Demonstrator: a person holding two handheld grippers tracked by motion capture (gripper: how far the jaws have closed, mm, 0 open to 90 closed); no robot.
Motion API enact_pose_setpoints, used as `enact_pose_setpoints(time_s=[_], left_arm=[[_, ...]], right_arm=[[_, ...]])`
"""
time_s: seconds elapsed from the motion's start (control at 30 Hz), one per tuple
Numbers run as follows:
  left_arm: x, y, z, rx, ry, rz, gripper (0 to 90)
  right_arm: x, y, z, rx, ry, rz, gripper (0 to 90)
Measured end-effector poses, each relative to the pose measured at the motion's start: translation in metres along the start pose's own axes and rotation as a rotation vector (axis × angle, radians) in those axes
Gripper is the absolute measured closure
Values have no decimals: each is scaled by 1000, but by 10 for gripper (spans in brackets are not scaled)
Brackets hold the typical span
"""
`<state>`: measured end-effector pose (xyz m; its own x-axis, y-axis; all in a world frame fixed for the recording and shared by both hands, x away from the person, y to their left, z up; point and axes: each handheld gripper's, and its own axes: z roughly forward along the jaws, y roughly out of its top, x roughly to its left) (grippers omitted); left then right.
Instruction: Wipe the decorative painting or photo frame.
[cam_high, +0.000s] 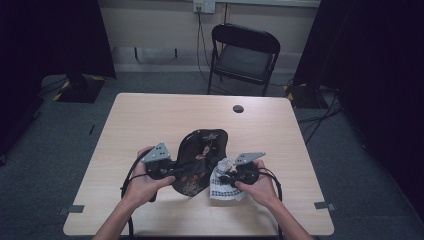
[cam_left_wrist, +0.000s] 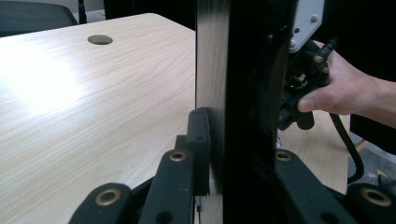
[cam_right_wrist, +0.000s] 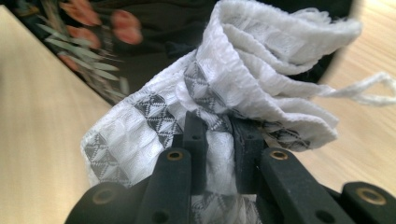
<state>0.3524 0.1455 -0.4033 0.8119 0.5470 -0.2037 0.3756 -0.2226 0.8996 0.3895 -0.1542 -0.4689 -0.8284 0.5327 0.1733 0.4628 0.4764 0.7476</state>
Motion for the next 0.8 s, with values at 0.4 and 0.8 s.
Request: enact_pose_setpoints(time_s=[0.4, 0.8], left_arm=[[2, 0, 0, -7, 7, 10, 791], [4, 0, -2, -3, 20, 35, 790]], right_arm=[[-13, 1, -14, -46, -62, 46, 793], [-41, -6, -48, -127, -180, 115, 793]])
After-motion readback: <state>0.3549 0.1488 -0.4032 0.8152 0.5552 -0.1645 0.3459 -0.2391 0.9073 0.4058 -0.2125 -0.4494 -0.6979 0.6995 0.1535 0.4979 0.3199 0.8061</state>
